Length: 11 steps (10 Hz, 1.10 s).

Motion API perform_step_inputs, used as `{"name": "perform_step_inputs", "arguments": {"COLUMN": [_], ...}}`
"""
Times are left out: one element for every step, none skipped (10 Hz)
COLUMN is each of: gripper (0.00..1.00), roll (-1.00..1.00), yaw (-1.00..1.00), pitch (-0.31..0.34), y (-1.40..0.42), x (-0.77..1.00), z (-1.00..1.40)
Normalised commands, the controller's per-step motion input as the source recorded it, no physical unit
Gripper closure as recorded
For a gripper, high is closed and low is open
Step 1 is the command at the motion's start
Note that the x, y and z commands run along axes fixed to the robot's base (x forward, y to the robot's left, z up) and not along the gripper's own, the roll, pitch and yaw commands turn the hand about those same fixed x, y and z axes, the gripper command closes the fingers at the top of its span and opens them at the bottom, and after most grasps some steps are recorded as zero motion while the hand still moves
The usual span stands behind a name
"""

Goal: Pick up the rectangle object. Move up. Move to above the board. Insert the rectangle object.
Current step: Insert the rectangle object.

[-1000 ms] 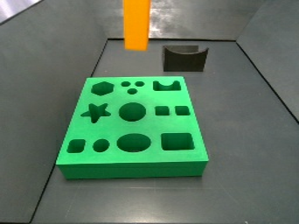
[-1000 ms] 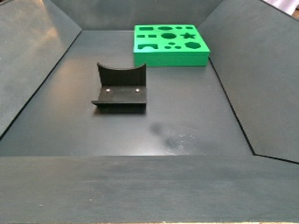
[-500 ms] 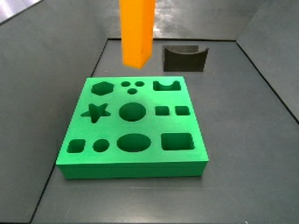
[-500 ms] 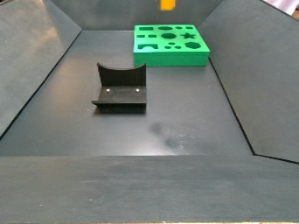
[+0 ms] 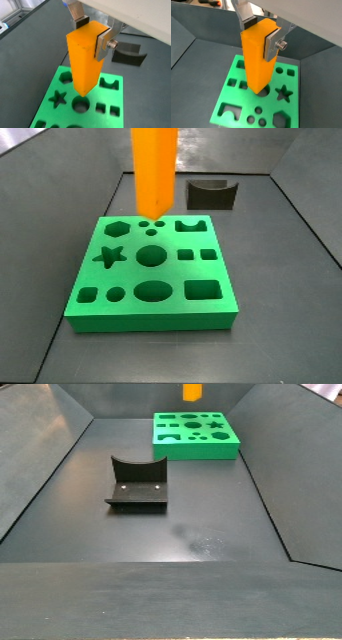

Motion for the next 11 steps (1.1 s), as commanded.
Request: {"name": "perform_step_inputs", "arguments": {"gripper": [1.00,1.00,1.00,1.00,1.00,1.00,1.00,1.00,1.00,1.00,1.00], "roll": [0.11,0.09,0.07,0.04,0.05,0.05,0.00,0.00,0.00,-0.06,-0.04], "yaw": [0.00,-0.55,-0.83,-0.85,-0.85,-0.88,-0.67,0.00,0.00,-0.62,-0.63], "pitch": [0.000,-0.004,0.000,-0.009,-0.011,0.000,0.000,0.006,0.000,0.000,0.000], "y": [-0.77,-0.69,-0.38,-0.37,-0.37,-0.32,-0.22,0.00,0.00,0.00,0.00], "x": [0.00,0.05,0.01,0.05,0.05,0.03,0.14,0.00,0.00,0.51,0.51], "z": [-0.29,-0.28,-0.30,-0.26,-0.27,-0.25,0.00,0.00,-0.03,0.00,-0.05]}}
